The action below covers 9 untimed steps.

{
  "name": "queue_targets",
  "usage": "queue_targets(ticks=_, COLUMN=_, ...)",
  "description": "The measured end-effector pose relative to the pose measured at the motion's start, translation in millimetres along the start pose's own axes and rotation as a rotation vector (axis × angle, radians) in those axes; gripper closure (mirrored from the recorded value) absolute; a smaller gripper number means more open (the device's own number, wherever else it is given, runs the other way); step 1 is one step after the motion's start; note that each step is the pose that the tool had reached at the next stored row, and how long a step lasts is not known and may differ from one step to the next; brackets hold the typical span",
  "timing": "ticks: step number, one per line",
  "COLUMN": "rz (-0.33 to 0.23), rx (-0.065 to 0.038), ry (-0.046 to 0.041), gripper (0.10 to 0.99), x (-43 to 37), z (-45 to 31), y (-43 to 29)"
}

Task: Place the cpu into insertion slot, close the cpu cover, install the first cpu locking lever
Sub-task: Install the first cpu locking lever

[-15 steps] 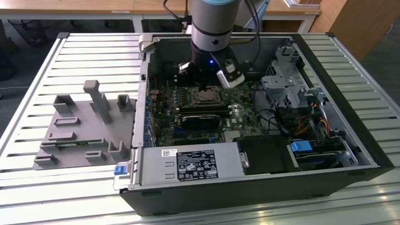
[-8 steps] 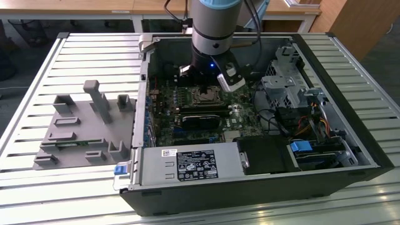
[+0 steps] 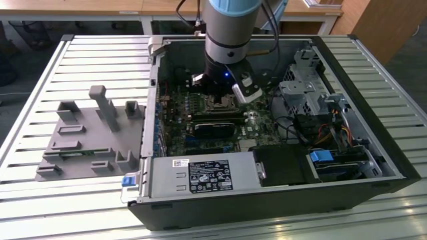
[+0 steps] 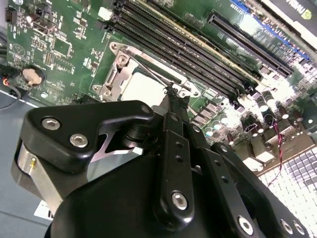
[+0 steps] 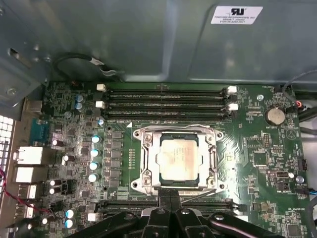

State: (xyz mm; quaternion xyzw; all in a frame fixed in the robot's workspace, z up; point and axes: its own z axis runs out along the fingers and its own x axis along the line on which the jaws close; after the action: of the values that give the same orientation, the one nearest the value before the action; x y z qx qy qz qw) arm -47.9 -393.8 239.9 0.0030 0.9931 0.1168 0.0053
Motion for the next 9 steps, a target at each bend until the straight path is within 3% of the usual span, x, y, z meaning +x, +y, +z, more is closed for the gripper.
queue_targets(ticks=9, rz=0.000, rx=0.000, ry=0.0002, gripper=0.980, x=12.7, z=9.5, y=-2.5)
